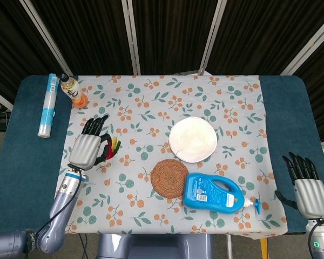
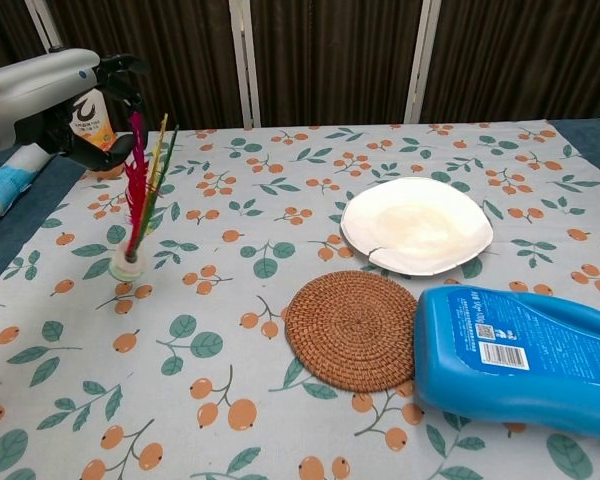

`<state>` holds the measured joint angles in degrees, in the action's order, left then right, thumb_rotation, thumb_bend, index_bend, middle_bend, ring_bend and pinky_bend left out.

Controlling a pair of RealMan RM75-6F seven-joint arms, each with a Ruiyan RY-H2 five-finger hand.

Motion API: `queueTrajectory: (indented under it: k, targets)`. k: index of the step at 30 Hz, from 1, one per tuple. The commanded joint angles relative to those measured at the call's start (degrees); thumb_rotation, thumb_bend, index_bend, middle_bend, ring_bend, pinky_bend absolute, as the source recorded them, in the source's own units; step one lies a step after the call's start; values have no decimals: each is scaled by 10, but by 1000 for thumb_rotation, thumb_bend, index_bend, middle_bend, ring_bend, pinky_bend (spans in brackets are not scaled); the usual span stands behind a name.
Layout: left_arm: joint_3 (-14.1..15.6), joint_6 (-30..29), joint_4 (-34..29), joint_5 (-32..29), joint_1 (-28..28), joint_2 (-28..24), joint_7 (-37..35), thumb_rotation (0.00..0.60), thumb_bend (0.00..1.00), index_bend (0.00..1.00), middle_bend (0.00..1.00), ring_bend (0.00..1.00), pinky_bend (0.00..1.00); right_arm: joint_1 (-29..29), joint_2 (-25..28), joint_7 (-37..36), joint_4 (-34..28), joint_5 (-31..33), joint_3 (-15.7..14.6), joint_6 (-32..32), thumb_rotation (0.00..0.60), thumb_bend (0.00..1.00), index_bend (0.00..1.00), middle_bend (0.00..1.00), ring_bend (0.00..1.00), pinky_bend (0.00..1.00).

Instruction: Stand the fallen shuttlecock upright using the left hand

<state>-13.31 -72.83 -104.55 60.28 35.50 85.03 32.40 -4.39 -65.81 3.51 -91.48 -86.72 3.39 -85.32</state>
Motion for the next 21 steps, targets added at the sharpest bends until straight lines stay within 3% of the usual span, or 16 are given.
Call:
queueTrajectory:
  k: [1, 17, 21]
  targets:
    - [2, 0, 3, 1, 0, 2, -3, 600, 570, 616, 12, 0, 0, 0, 0, 0, 1, -1, 0, 0, 600, 121, 65, 0, 0, 0]
    - [17, 3, 29, -9, -11, 1, -22, 600, 571, 603, 7, 0, 0, 0, 1, 1, -1, 2, 0, 2, 600, 121, 65, 0, 0, 0]
    - [16, 4, 34, -8, -13, 0, -28, 600, 567, 489, 0, 0, 0, 0, 1, 2, -1, 2, 0, 2, 600, 121, 65, 0, 0, 0]
